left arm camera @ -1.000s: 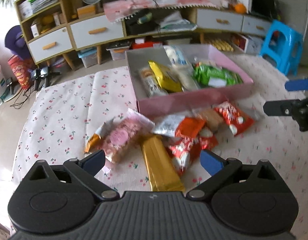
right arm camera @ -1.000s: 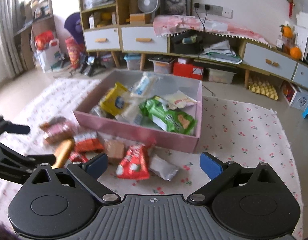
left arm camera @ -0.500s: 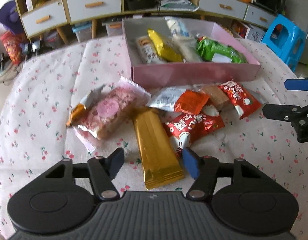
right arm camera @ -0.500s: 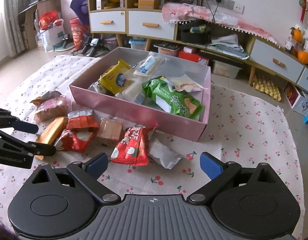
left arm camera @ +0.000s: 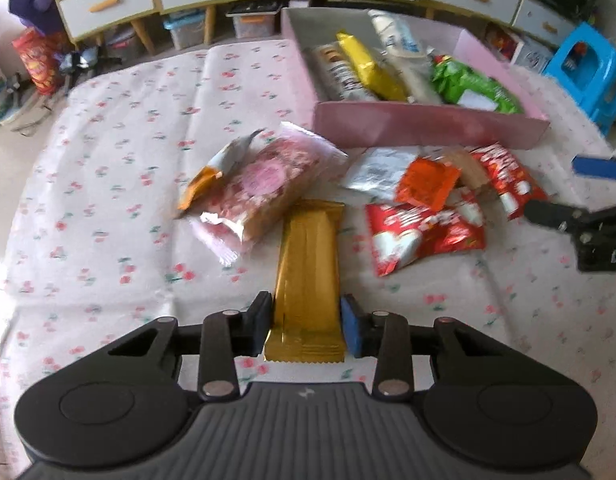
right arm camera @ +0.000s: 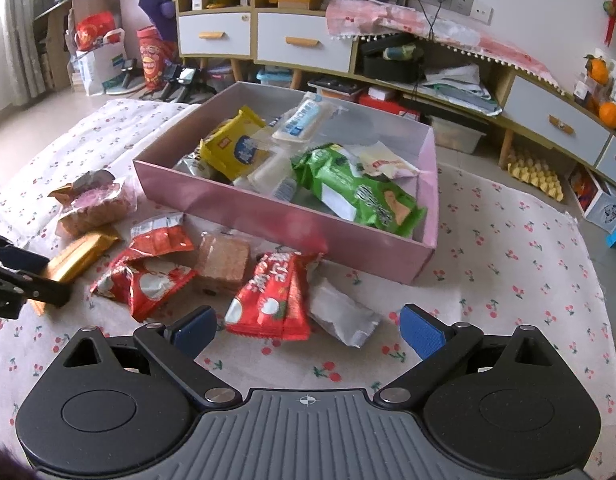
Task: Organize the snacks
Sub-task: 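Grasp the gold bar with the left tool while the right tool grasps the red snack bag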
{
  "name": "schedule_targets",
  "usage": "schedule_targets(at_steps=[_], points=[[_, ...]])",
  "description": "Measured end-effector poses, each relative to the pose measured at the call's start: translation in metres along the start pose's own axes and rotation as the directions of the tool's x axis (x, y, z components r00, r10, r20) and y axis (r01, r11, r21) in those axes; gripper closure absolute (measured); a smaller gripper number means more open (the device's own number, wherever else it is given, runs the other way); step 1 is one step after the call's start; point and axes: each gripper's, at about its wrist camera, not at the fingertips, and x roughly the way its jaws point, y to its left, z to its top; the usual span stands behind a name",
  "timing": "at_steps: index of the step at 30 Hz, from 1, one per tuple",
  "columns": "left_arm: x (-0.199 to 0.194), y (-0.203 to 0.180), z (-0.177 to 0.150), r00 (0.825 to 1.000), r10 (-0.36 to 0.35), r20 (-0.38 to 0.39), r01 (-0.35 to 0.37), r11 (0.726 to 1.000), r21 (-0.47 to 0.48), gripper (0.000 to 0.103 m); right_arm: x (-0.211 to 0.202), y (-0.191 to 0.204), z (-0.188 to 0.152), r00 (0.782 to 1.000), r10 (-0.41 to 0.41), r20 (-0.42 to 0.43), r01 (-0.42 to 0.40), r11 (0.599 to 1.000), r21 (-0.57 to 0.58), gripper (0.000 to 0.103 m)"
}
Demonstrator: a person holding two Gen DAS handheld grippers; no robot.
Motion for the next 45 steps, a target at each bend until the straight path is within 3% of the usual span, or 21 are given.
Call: schedule_targets(at_steps=[4, 7, 9, 13, 17, 19, 24, 27, 33, 45], points=[[-0.002, 0.002, -0.002, 0.998, 0.066, -0.005, -0.066, 0.997, 0.037, 0.068, 0.007, 0.009, 0.003, 1.000, -0.013, -0.003, 0.013, 0.999, -0.033, 0.006], [-0.003, 0.001, -0.001, 0.999, 0.047, 0.023, -0.048, 0.998, 0.036, 0.066, 0.013, 0.013, 0.005, 1.000, -0.008, -0.014, 0.007, 0.999, -0.031, 0.006], [-0.003, 0.001, -0.001, 0.999, 0.041, 0.036, -0.042, 0.998, 0.038, 0.058, 0.016, 0.014, 0.006, 1.000, -0.011, -0.019, 0.011, 1.000, -0.027, 0.008], [0.002, 0.003, 0.002, 0.999, 0.034, 0.034, -0.034, 0.999, 0.006, 0.057, 0.022, 0.014, 0.007, 0.999, -0.018, -0.031, 0.018, 1.000, -0.010, 0.014], [0.006, 0.008, 0.005, 0.999, 0.016, 0.036, -0.014, 0.999, -0.041, 0.057, 0.027, 0.014, 0.008, 0.999, -0.023, -0.027, 0.023, 1.000, 0.007, 0.027], [0.006, 0.008, 0.005, 0.999, 0.014, 0.040, -0.012, 0.999, -0.046, 0.057, 0.030, 0.014, 0.007, 0.999, -0.022, -0.031, 0.022, 1.000, 0.015, 0.029], [0.005, 0.007, 0.004, 0.999, 0.003, 0.045, -0.002, 1.000, -0.031, 0.072, 0.029, 0.013, 0.008, 1.000, 0.004, -0.018, -0.004, 1.000, 0.004, 0.046], [0.003, 0.007, 0.004, 0.999, 0.001, 0.038, 0.000, 0.999, -0.032, 0.074, 0.027, 0.012, 0.010, 1.000, 0.016, -0.023, -0.016, 1.000, 0.002, 0.059], [0.000, 0.011, 0.005, 0.999, -0.041, 0.027, 0.043, 0.996, -0.080, 0.076, 0.021, 0.005, 0.011, 0.997, 0.045, -0.057, -0.042, 0.998, 0.044, 0.061], [-0.011, 0.008, 0.008, 0.990, -0.132, 0.045, 0.136, 0.982, -0.131, 0.076, -0.001, -0.032, 0.014, 0.985, 0.138, -0.100, -0.100, 0.944, 0.315, 0.061]])
